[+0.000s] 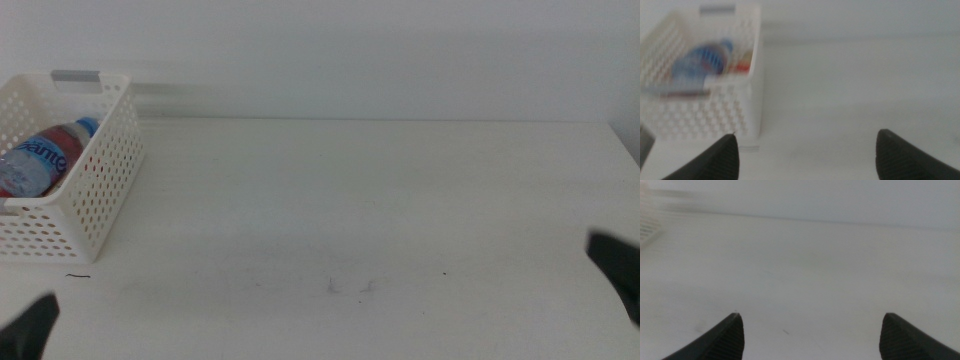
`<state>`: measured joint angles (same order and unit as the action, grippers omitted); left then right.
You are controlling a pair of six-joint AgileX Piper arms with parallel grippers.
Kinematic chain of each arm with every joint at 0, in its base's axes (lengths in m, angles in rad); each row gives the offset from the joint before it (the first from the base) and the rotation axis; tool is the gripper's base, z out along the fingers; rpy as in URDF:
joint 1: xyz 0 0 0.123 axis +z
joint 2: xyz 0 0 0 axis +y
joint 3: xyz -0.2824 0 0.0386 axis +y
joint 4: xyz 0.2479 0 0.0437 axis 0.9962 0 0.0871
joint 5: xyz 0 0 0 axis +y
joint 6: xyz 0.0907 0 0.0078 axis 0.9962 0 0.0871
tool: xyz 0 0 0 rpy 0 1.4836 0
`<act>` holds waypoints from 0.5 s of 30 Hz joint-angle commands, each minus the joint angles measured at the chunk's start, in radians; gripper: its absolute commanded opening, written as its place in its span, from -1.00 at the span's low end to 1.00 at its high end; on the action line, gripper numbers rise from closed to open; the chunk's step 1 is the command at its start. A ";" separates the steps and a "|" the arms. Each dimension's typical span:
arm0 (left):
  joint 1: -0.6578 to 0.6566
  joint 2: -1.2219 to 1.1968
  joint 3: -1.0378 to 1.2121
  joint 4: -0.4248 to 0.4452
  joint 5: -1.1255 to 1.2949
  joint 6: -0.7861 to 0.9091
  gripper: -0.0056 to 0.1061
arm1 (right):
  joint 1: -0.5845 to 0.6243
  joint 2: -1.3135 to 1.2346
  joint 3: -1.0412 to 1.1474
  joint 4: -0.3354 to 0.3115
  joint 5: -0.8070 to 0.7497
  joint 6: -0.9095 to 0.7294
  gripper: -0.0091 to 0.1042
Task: Use arms to grab the bottles and put them into the dustbin to the left of the table.
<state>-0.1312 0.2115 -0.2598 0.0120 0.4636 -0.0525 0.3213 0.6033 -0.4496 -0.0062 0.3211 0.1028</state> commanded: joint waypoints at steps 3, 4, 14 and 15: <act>0.058 -0.178 0.138 -0.012 -0.149 0.000 0.78 | -0.123 -0.188 0.219 -0.018 -0.066 -0.003 0.60; 0.071 -0.207 0.149 -0.012 -0.159 0.000 0.78 | -0.154 -0.235 0.257 -0.018 -0.066 -0.003 0.60; 0.112 -0.212 0.233 -0.021 -0.293 0.000 0.78 | -0.294 -0.603 0.439 -0.018 -0.058 -0.003 0.60; 0.112 -0.212 0.252 -0.021 -0.305 0.000 0.78 | -0.294 -0.603 0.445 -0.018 -0.062 -0.003 0.60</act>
<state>-0.0211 0.0036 -0.0301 0.0000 0.1971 -0.0504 0.0349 0.0149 -0.0162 -0.0124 0.2692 0.1028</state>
